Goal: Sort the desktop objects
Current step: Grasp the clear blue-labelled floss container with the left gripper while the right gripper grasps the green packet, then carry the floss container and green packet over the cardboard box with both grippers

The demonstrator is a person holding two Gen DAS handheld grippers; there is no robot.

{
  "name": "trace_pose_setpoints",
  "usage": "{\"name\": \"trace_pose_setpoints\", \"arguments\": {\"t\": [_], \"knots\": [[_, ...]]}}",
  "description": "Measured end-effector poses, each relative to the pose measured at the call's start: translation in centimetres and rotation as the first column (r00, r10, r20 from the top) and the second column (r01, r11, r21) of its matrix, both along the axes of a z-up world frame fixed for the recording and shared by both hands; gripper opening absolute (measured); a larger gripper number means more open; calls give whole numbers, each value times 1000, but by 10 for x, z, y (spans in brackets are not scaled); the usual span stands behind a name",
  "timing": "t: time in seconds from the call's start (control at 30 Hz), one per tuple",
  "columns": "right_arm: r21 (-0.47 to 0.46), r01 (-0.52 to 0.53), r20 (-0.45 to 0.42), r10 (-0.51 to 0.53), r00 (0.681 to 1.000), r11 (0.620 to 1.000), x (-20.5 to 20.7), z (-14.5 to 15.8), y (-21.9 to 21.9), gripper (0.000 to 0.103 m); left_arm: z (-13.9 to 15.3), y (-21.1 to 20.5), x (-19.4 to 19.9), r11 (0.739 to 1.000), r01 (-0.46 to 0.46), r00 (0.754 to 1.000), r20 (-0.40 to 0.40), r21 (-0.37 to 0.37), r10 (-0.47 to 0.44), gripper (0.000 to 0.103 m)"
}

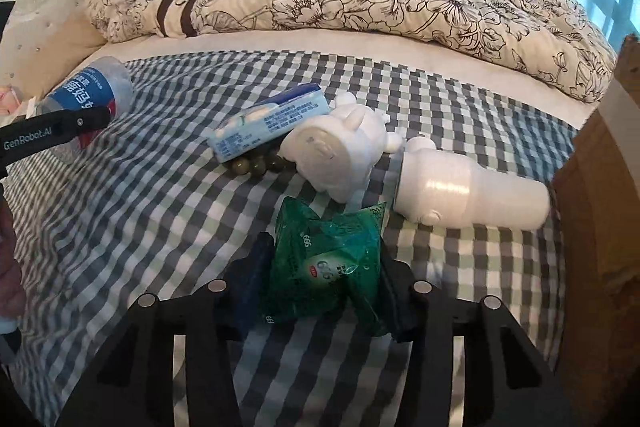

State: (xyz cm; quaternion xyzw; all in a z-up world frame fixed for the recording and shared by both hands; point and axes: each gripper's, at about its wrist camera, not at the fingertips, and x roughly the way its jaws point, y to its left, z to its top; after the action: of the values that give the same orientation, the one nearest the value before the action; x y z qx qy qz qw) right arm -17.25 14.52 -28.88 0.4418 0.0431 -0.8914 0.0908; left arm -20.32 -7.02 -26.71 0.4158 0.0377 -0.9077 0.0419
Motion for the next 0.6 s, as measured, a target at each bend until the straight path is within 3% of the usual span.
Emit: {"name": "trace_pose_setpoints", "arguments": {"t": [0.27,0.43,0.6], "knots": [[-6,1,-45,-1,999,1000,38,44,7,47,40,7,40,1000,7,998,-55,4,-7,62],[-31,15,-90,-17,996,999,57,81,14,47,67,12,61,998,38,996,-80,47,-34,62],[-56,15,-142,-23,990,998,77,115,16,47,98,17,87,997,66,989,-132,34,-61,62]]}}
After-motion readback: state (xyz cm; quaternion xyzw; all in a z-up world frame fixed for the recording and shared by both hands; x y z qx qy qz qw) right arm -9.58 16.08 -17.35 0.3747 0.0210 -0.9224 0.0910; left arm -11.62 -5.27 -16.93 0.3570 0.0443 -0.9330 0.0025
